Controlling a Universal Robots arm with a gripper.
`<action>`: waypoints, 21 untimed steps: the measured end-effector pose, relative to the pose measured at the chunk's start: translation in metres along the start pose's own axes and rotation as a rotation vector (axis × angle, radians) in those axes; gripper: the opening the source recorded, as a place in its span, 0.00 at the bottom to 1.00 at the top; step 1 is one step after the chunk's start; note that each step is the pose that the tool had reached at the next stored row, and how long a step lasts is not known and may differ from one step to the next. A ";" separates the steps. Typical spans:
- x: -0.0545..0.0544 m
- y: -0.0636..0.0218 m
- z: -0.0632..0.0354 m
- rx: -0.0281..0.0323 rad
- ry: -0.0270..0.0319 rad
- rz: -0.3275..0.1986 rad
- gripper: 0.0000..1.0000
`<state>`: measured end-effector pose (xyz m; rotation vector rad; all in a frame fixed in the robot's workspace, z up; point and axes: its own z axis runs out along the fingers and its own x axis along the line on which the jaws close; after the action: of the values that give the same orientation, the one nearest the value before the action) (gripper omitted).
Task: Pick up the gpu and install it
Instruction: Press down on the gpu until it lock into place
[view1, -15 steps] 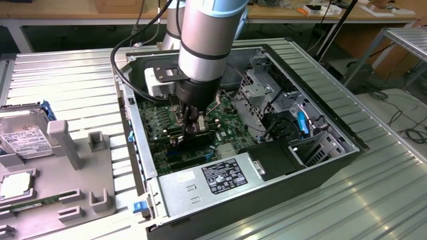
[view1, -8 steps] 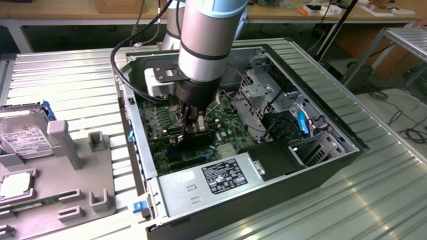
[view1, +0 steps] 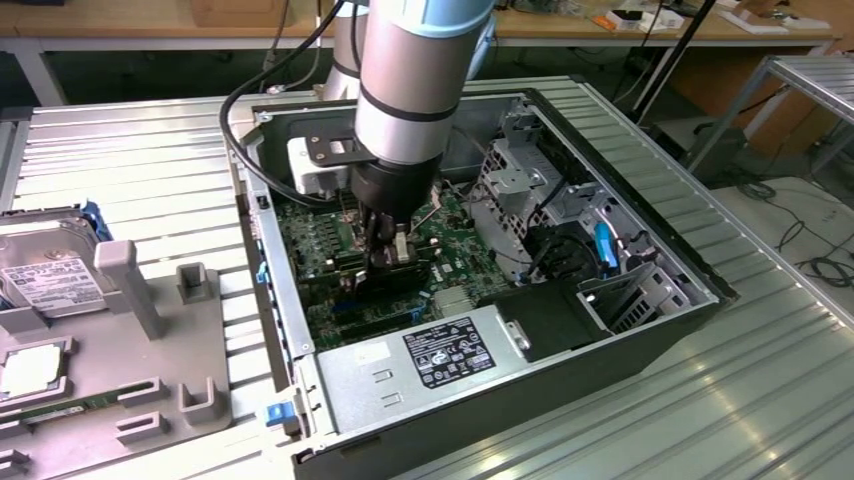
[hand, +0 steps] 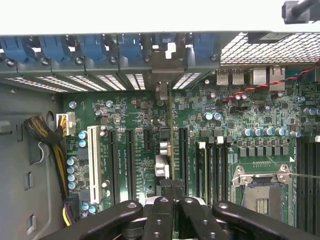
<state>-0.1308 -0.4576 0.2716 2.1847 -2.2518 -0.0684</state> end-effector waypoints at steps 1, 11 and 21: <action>0.000 0.0000 -0.0031 -0.0012 -0.0008 0.000 0.11; 0.000 0.0130 -0.0099 -0.0302 0.0007 0.001 0.11; 0.000 0.0256 -0.0162 -0.1094 0.0027 0.004 0.11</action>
<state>-0.1558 -0.4577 0.2886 2.1240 -2.1952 -0.1838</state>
